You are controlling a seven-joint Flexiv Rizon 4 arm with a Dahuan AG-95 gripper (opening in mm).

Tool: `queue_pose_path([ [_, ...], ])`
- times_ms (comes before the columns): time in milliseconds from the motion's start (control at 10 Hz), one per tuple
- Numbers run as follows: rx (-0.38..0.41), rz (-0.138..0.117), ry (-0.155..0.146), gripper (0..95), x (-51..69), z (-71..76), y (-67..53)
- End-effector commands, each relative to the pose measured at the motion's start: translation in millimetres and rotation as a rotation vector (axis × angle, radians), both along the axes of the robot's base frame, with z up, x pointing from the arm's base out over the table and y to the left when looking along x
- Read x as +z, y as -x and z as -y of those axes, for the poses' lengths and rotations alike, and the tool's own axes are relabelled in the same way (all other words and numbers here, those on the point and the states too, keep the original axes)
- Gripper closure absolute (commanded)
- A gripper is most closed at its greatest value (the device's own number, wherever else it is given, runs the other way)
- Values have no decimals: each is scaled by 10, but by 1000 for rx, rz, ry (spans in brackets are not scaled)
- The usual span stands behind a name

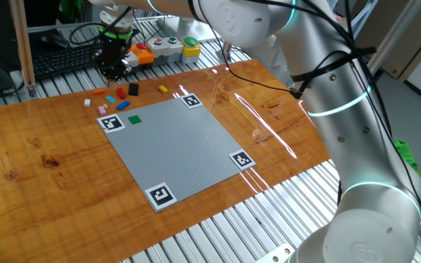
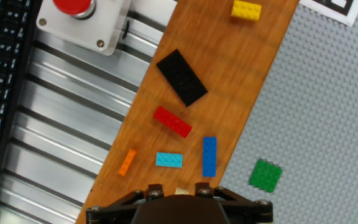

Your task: Stack small Lego blocks one on top of the other

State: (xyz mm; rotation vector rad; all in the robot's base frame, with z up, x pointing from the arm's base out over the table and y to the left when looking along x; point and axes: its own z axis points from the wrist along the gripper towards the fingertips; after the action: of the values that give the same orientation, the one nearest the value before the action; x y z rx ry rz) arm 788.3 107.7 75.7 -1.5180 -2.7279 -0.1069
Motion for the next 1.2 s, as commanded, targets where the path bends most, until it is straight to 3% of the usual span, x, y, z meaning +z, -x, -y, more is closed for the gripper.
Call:
queue_pose_path([
  [100, 13, 15, -25, 950, -6, -6, -43],
  [400, -13, 11, -31, 950, -6, -6, -43],
  [500, -25, 10, -29, 760, -6, -6, -43],
  [900, -57, 13, -32, 760, -6, -6, -43],
  [1000, -65, 14, -32, 570, -6, -6, -43],
  [1200, -77, 12, -31, 570, -3, -9, -43],
])
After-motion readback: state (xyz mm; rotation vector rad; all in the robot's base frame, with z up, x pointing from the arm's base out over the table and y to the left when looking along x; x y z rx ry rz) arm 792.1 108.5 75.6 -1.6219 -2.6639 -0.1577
